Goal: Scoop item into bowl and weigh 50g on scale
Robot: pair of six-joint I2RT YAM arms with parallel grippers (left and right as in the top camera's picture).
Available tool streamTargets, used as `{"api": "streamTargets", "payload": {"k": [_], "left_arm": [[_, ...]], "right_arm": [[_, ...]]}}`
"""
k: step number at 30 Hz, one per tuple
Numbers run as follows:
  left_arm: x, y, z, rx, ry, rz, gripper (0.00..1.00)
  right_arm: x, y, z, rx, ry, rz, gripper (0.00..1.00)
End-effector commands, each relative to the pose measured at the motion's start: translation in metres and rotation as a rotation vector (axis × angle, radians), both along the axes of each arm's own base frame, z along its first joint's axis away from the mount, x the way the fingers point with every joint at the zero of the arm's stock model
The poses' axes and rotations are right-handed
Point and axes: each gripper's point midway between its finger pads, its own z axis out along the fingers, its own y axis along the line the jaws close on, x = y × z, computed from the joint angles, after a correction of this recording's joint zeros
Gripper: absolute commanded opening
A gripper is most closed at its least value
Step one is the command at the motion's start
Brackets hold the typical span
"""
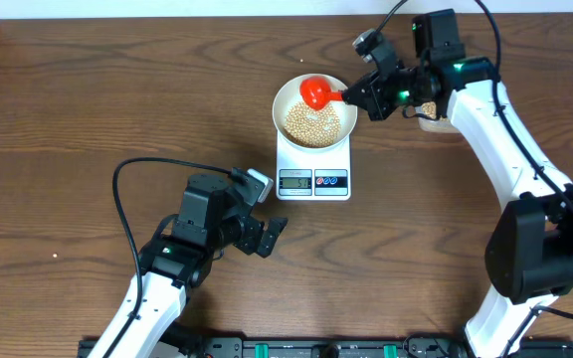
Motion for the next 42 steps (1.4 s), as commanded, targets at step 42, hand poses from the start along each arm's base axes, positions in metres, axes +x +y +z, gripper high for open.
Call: {"api": "streamTargets", "payload": {"k": [42], "left_arm": [[0.0, 0.0, 0.0, -0.006, 0.004, 0.008, 1.0]], "right_arm": [[0.0, -0.004, 0.014, -0.138, -0.068, -0.051, 0.01]]}}
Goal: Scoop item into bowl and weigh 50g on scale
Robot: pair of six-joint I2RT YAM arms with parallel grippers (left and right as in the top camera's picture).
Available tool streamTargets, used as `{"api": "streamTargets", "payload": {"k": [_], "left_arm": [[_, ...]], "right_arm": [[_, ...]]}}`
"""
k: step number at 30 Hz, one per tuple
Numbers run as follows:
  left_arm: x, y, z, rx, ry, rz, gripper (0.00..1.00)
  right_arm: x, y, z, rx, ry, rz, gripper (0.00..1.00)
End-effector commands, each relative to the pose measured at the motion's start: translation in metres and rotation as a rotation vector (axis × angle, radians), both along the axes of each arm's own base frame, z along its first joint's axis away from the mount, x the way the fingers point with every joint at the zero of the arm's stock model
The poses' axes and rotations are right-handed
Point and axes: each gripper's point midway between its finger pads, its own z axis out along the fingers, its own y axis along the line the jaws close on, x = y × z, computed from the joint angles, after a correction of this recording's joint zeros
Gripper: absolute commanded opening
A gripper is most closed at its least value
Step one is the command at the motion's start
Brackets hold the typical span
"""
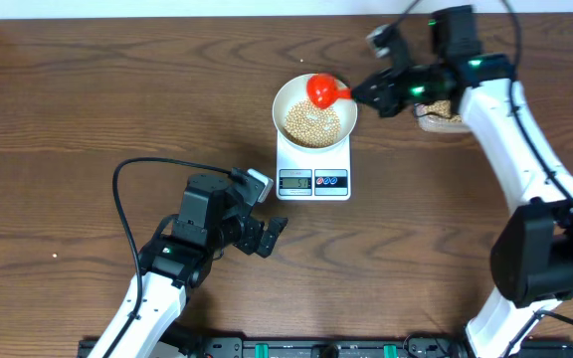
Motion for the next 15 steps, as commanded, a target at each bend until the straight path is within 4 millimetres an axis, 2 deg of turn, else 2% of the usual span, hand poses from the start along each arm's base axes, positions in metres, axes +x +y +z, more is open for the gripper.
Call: {"api": "streamTargets", "payload": {"k": [1, 7, 15], "left_arm": [[0.0, 0.0, 0.0, -0.006, 0.004, 0.008, 1.0], [0.0, 0.0, 0.0, -0.006, 0.004, 0.008, 1.0], [0.0, 0.0, 0.0, -0.006, 0.004, 0.007, 1.0]], "right_arm": [[0.006, 0.004, 0.004, -0.178, -0.138, -0.001, 0.01], [0.004, 0.018, -0.017, -0.251, -0.136, 0.029, 0.01], [0.01, 0.013, -0.04, -0.302, -0.113, 0.024, 0.01]]}}
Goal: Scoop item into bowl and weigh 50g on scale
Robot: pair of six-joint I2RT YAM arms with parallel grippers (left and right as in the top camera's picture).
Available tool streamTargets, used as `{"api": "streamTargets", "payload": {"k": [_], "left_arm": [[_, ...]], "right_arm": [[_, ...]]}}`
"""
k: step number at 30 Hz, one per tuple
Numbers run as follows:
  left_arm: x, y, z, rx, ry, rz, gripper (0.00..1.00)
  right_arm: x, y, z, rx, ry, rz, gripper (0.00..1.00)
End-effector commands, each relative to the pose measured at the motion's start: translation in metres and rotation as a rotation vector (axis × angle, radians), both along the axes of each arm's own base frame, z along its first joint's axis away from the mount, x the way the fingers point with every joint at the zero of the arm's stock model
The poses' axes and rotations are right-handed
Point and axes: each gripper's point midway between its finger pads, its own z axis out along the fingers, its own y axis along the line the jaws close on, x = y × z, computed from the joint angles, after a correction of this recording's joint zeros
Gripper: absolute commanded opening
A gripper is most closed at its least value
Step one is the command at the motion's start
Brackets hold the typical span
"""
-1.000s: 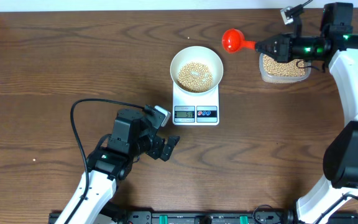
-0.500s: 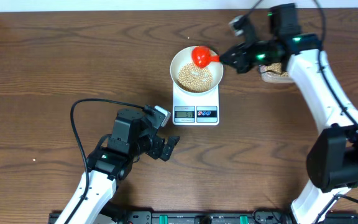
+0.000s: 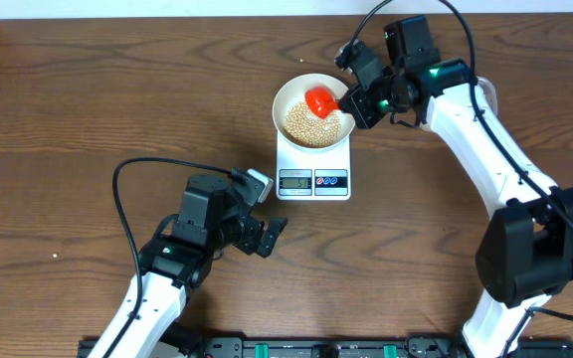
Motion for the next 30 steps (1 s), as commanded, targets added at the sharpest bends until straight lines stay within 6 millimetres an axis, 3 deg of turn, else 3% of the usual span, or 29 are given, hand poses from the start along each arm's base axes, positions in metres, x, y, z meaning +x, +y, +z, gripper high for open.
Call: {"api": "streamTargets", "payload": {"k": [1, 6, 16, 30], "left_arm": [[0.0, 0.0, 0.0, -0.006, 0.004, 0.008, 1.0], [0.0, 0.0, 0.0, -0.006, 0.004, 0.008, 1.0], [0.0, 0.0, 0.0, -0.006, 0.004, 0.008, 1.0], [0.0, 0.0, 0.0, -0.006, 0.004, 0.008, 1.0]], "right_arm": [[0.009, -0.001, -0.014, -0.048, -0.013, 0.015, 0.01], [0.011, 0.0, -0.028, -0.058, 0.008, 0.016, 0.01], [0.01, 0.001, -0.03, -0.062, 0.007, 0.028, 0.01], [-0.011, 0.022, -0.037, -0.128, 0.009, 0.116, 0.01]]}}
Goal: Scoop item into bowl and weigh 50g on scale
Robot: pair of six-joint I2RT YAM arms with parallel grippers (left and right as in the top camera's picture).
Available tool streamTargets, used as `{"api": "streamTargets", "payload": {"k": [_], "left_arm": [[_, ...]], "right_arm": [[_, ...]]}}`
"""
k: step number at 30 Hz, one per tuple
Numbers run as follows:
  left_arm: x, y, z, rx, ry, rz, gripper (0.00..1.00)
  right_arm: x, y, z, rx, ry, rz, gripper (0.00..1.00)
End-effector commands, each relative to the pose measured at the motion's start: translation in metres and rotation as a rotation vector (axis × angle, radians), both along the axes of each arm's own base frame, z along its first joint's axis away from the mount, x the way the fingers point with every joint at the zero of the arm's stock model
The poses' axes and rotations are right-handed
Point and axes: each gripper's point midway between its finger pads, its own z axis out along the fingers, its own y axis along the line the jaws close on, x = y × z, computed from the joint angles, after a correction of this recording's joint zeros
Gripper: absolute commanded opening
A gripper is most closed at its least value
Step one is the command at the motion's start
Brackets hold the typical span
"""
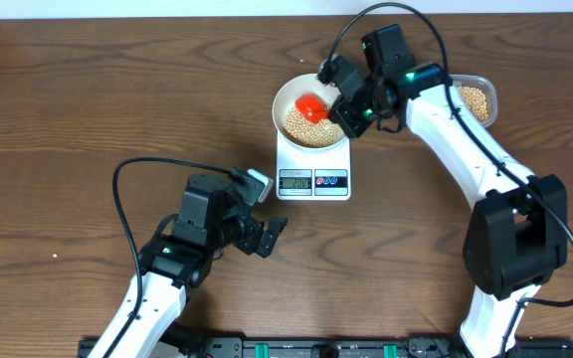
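Observation:
A white bowl (286, 96) of beige beans (304, 125) stands on the white scale (313, 171), whose display (294, 181) is lit. My right gripper (342, 102) is shut on the handle of a red scoop (309, 106), whose head is down in the bowl on the beans. A clear container (477, 97) holding more beans sits at the far right. My left gripper (270, 236) rests low on the table, left of and below the scale, fingers slightly apart, holding nothing.
A black cable (135, 171) loops over the table beside the left arm. The right arm (466, 139) stretches from the front right across to the bowl. The table's far edge meets a white wall (167, 8).
The right gripper has moved left and lower over the bowl, and the red scoop now lies deeper among the beans. The bean container at the right is uncovered. The left arm is unchanged.
The scoop first hung over the bowl's far right rim with the right arm hiding the container. It then stood slightly higher at the rim, then dipped into the bowl, and now its head rests on the beans. The left arm stayed put throughout.

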Motion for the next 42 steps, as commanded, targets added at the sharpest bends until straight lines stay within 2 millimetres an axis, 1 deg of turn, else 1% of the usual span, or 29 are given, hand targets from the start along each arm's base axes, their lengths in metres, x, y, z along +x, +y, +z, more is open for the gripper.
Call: {"api": "streamTargets", "payload": {"k": [1, 8, 14, 17, 21, 28, 37, 42], "left_arm": [[0.0, 0.0, 0.0, -0.006, 0.004, 0.008, 1.0], [0.0, 0.0, 0.0, -0.006, 0.004, 0.008, 1.0], [0.0, 0.0, 0.0, -0.006, 0.004, 0.008, 1.0], [0.0, 0.0, 0.0, -0.006, 0.004, 0.007, 1.0], [0.0, 0.0, 0.0, -0.006, 0.004, 0.008, 1.0], [0.0, 0.0, 0.0, -0.006, 0.004, 0.008, 1.0], [0.0, 0.0, 0.0, -0.006, 0.004, 0.008, 1.0], [0.0, 0.0, 0.0, -0.006, 0.004, 0.007, 1.0]], "right_arm": [[-0.003, 0.003, -0.007, -0.039, 0.002, 0.017, 0.01], [-0.009, 0.009, -0.005, 0.0, 0.026, 0.04, 0.01], [-0.007, 0.009, -0.003, 0.018, 0.037, 0.017, 0.01], [-0.008, 0.011, 0.001, 0.065, 0.053, 0.029, 0.01], [-0.008, 0.009, 0.007, 0.129, 0.081, 0.027, 0.01], [-0.004, 0.001, 0.017, 0.22, 0.121, 0.0, 0.01], [0.005, -0.014, 0.035, 0.371, 0.16, -0.028, 0.01], [0.01, -0.025, 0.041, 0.417, 0.173, -0.056, 0.01]]}}
